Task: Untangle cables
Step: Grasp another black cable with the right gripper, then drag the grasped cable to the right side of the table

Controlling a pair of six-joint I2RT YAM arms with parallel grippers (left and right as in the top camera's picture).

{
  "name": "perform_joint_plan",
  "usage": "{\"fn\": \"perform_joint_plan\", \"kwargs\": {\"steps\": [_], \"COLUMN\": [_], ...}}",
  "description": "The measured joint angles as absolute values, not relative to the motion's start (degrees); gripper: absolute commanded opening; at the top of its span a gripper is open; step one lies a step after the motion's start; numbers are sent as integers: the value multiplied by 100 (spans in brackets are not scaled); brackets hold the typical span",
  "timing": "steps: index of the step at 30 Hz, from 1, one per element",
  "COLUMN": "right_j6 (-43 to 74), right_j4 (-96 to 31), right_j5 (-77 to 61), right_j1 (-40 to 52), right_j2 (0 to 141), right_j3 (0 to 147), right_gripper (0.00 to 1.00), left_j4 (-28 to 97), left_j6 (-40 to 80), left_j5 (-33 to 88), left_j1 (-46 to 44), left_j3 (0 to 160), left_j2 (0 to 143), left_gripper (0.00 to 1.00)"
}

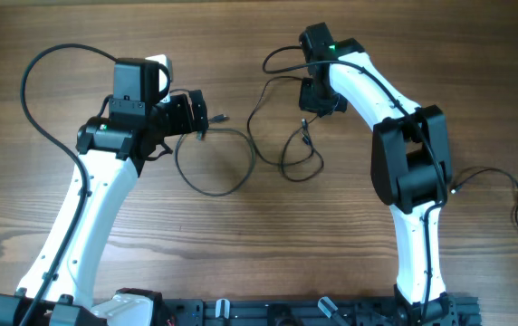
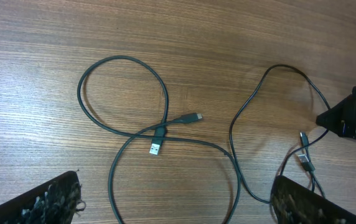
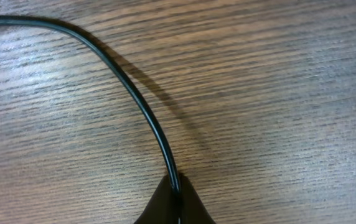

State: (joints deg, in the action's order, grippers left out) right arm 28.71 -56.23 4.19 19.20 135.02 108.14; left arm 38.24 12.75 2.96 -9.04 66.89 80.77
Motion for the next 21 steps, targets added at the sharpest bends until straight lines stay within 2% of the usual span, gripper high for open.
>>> {"fn": "perform_joint_plan", "kwargs": {"steps": [3,6,8,13,21], "right_j6": [2414,2158,1986,1850,1562], "right_j4": [-6020,-6257,-6431,-6862,-7124], "right_j5": [390,416,480,696,882], "right_j1": [1920,1898,1892,1645,-296], "right_j2": [13279,11878,10468,9144,8246], "right_j3": [10847,11028,11299,11340,11334], "right_gripper": [4,4,4,4,4], "left_j4": [3817,3828,3850,3868,4053], "left_j6": [1275,1278,1275,1278,1278], "left_j5": [311,316,370,740,954], "left_j1": [-902,-904,-904,-904,-904], "left_j3": [6689,6689,6689,6689,6689], "left_j2": [8077,8077,8077,8077,8077], "left_gripper": [100,100,100,100,100]}}
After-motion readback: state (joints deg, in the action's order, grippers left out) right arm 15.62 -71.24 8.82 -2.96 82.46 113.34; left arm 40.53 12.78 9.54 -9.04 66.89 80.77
